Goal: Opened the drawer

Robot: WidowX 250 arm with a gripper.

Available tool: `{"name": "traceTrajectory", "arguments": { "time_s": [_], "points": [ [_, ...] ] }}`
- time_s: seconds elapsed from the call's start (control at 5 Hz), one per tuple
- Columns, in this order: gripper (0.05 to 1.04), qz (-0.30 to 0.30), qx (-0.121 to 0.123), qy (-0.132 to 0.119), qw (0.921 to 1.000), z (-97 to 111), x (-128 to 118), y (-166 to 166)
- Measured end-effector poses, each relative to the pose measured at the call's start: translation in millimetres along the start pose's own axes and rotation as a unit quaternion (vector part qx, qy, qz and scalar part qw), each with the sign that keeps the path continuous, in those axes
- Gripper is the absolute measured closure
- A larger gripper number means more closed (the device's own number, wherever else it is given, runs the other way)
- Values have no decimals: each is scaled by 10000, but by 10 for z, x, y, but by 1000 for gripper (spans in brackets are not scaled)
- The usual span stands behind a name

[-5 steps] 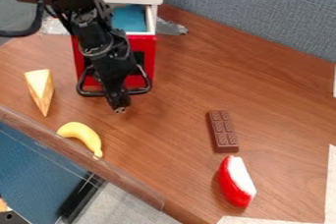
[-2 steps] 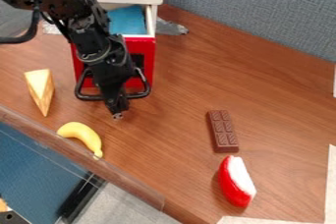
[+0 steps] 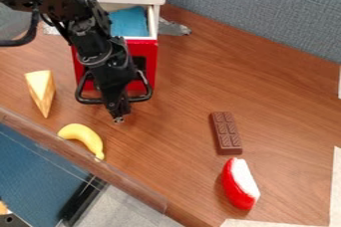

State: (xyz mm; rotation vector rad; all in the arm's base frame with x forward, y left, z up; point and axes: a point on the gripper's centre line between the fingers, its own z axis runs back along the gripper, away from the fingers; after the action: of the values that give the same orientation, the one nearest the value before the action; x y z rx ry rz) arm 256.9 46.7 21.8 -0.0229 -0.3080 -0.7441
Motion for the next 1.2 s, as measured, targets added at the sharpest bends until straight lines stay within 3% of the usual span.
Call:
{"name": "traceTrajectory", "arguments": {
  "time_s": [0.4,0.6,0.8,1.0,1.2],
  "points": [
    [897,-4,-106,-26,9999,52,14,-37],
    [657,379,-207,-84,9990,98,-10,11],
    [341,422,-190,11,9989,102,-36,20],
    [94,409,-239,3,9989,173,-23,6],
    [78,507,-228,-59,9984,319,-27,11]
  ]
}}
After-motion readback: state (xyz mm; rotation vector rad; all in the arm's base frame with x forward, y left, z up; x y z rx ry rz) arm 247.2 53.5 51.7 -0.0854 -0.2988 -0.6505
